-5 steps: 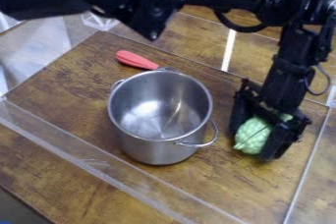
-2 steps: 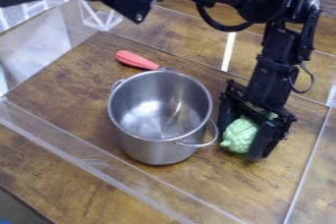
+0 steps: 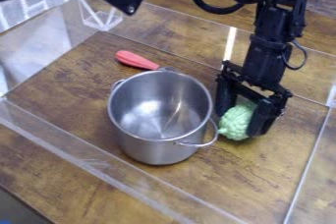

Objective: Put the green object in the silver pot

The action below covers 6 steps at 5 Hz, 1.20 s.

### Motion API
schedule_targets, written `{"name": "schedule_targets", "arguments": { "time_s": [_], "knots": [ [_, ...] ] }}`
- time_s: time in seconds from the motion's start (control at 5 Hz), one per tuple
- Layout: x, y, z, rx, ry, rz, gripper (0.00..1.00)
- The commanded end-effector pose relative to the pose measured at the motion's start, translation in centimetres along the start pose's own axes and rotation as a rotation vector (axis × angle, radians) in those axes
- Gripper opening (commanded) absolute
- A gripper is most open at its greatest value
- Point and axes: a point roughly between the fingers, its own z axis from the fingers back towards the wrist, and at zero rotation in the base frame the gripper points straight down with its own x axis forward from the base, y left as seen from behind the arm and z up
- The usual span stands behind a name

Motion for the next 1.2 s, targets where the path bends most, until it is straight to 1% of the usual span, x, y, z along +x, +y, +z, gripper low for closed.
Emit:
{"name": "schedule_targets", "arguments": {
  "time_s": [0.0,0.4,1.0],
  "knots": [
    [-0.4,0.8,3.0,-0.011,-0.105,0.061,0.0],
    [-1.1,-1.0,2.6,-0.017,-0.121,0.07,0.0],
    [-2.7,-1.3,5.9,0.052,-0.135,-0.144,0.0]
  ]
}}
